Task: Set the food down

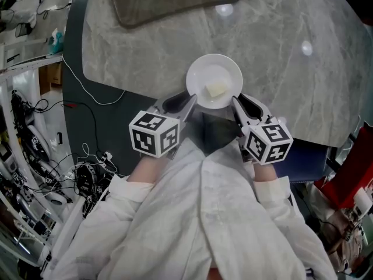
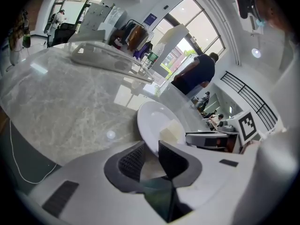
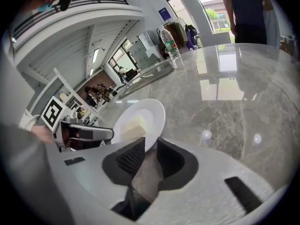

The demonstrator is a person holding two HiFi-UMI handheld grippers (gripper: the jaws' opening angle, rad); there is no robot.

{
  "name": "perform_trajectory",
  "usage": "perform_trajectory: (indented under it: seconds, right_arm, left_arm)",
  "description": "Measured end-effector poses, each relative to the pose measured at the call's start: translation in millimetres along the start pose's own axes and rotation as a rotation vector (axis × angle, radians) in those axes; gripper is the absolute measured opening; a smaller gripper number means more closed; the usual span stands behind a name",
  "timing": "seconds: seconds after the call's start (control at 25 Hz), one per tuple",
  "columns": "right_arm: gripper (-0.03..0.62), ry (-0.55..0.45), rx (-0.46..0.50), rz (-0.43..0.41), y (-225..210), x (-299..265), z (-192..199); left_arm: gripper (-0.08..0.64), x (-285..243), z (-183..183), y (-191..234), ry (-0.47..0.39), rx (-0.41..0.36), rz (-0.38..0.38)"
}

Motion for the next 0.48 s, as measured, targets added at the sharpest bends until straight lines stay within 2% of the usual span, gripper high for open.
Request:
perform_trajectory:
  seconds: [0.48]
  right_arm:
    - [0.061,-0.024,0.035,-0.046,7,3,-16]
  left_arm:
    - [0.095,10,-11,0,-0.032,0.007,-0.026]
Point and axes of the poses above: the fingertips, and each gripper's own axes: x backward along the fingers, y to its left, z out of its underside, the point moved 1 cm from there along x, backward along the fingers, and after that the axes turned 14 degrees about -z, right-handed, at the moved point
